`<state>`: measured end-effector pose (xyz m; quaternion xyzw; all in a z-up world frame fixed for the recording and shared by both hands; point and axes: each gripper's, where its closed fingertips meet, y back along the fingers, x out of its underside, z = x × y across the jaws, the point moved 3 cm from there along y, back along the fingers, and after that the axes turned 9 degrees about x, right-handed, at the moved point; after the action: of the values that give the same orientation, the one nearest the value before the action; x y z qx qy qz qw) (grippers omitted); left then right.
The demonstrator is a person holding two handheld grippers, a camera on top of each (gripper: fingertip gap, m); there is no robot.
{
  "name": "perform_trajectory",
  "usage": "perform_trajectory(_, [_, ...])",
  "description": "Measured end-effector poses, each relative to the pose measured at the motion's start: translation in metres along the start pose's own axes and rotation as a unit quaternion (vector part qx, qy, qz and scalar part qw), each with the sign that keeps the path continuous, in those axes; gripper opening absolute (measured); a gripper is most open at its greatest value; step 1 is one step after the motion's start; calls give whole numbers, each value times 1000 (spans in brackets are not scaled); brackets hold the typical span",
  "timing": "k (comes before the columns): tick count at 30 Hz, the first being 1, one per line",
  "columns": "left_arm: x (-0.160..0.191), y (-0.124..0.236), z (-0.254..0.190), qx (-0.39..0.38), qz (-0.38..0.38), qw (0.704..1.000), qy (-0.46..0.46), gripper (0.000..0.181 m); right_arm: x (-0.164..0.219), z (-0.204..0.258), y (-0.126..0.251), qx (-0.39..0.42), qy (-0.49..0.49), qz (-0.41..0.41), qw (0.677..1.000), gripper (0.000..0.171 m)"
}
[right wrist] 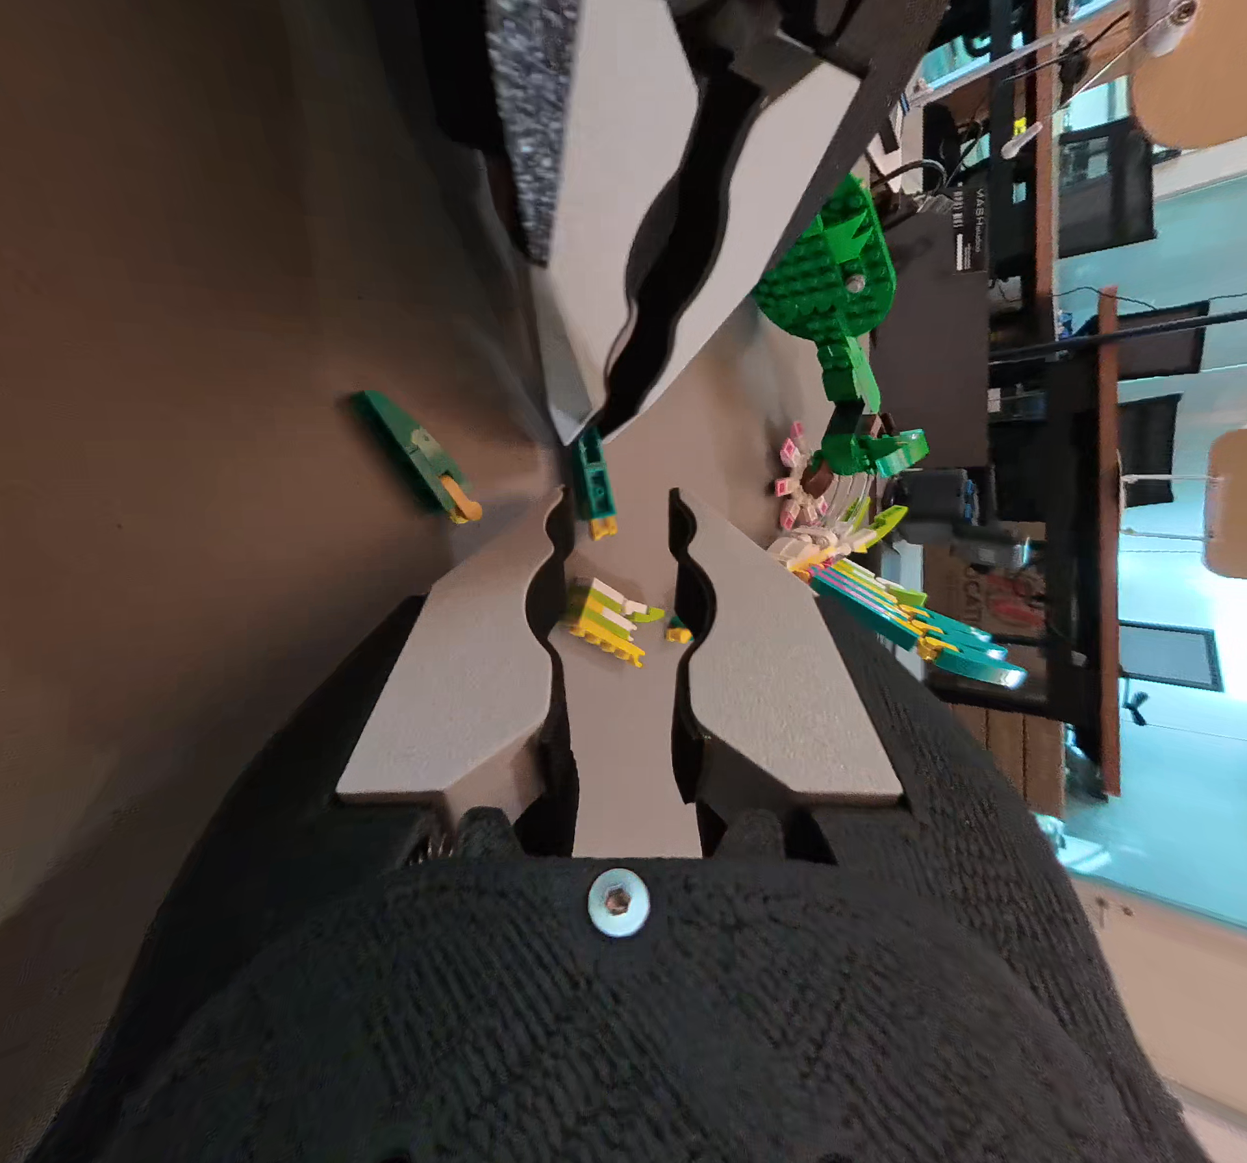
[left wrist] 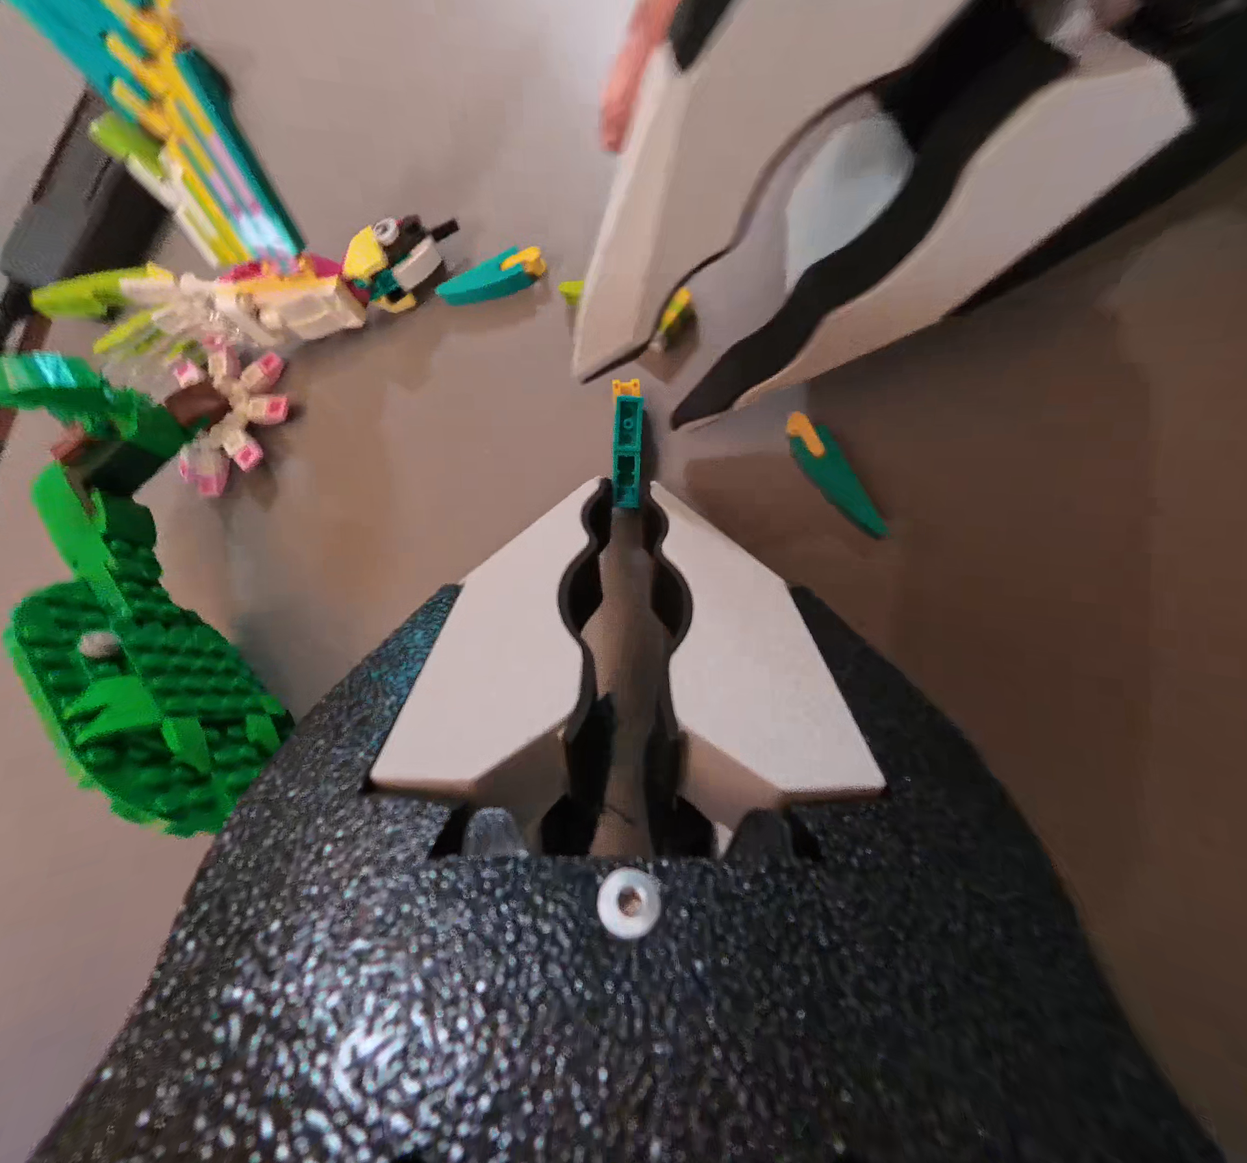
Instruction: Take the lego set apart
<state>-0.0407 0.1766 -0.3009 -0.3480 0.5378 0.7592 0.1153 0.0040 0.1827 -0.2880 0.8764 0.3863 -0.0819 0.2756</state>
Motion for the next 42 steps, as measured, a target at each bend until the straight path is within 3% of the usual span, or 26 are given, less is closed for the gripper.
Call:
perform_trajectory(6, [-11,3,-9,-3,-21,997,-76,7,4,7,3,-28,16,21,999,19])
perform_trajectory(8, [-15,5,-12,2,-39,995,-88,7,6,9,3,-35,19,27,999,9])
perform_trajectory(10, [-18,7,-10,1,-58,996,-73,7,8,7,3,-40,-18,29,999,8])
perform_trajectory(12, [-30,16,-3,10,-139,990,2,15,8,-1,2,-44,-116,19,992,7])
perform_trajectory(15, [-45,40,11,89,-288,941,154,38,-5,-15,9,-102,-332,-69,935,7])
perform_trajectory(18, [-45,57,21,176,-394,869,242,29,-18,-32,22,-173,-489,-172,838,7])
perform_trajectory(22, [-50,64,14,290,-451,798,276,20,-20,-42,29,-205,-554,-230,774,7])
perform_trajectory(25, [-53,58,7,315,-438,796,275,24,-24,-43,32,-220,-570,-255,750,7])
perform_trajectory(30, [-55,58,0,318,-437,803,250,7,-27,-42,33,-217,-560,-257,757,8])
perform_trajectory(42, [-48,48,-8,325,-379,833,239,7,-18,-37,38,-215,-505,-233,803,10])
